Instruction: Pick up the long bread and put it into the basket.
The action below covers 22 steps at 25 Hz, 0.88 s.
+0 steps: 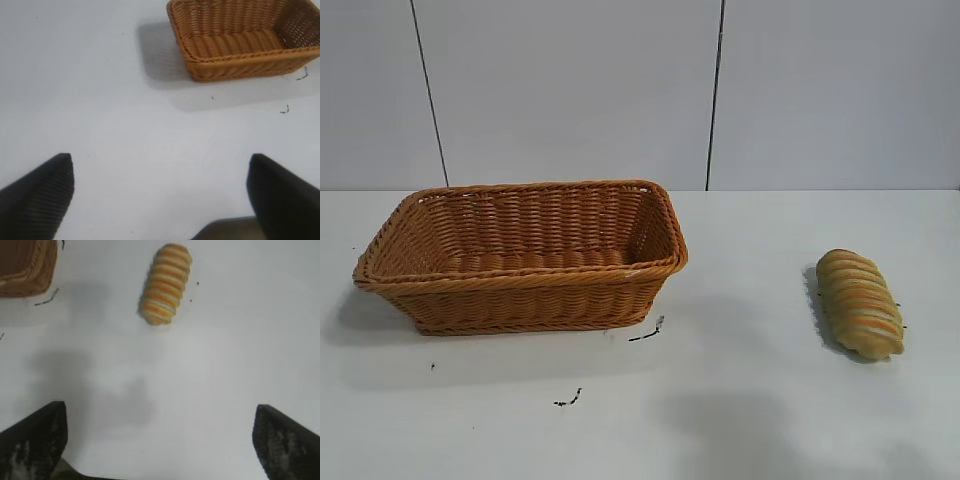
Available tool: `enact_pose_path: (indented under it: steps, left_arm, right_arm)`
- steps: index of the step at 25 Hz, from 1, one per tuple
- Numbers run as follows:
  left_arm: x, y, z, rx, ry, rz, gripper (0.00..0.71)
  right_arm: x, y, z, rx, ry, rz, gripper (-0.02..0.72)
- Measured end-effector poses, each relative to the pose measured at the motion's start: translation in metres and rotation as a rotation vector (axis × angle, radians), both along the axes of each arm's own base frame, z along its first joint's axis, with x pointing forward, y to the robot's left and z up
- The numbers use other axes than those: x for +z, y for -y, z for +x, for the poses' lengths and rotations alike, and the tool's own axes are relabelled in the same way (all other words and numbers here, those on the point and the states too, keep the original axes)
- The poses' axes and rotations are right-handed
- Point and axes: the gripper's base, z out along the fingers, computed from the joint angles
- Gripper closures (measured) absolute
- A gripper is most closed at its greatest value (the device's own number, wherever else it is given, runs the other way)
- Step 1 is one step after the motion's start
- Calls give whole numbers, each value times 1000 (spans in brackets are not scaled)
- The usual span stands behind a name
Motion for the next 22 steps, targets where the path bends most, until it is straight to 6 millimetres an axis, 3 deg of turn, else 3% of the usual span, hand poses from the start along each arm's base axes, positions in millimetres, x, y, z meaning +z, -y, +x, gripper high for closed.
enact_pose_path:
  steps: [1, 2, 4, 5, 8, 10, 11, 16, 22]
  left_arm:
    - [0, 0, 0, 0, 0, 0, 18]
    - [0, 0, 0, 0, 0, 0, 18]
    - [0, 0, 0, 0, 0, 0, 18]
    - [0, 0, 0, 0, 0, 0, 18]
    - [0, 0, 0, 0, 0, 0, 18]
    - [0, 0, 0, 0, 0, 0, 18]
    - [0, 0, 0, 0, 0, 0, 18]
    - [0, 0, 0, 0, 0, 0, 18]
    - [0, 0, 0, 0, 0, 0, 18]
  right_arm:
    - [-3, 0, 14, -1, -12, 0, 14]
    - [-3, 0, 14, -1, -12, 0, 14]
    - [-11, 0, 35, -2, -36, -1, 14]
    - [-15, -2, 56, 3, -33, -2, 14]
    - [-18, -11, 82, 30, -9, -6, 14]
    - [-20, -14, 89, 39, -4, -7, 14]
    - [-25, -20, 104, 55, -4, -7, 14]
    - [-45, -23, 134, 42, -25, -14, 14]
    - [-85, -24, 167, 27, -90, -26, 14]
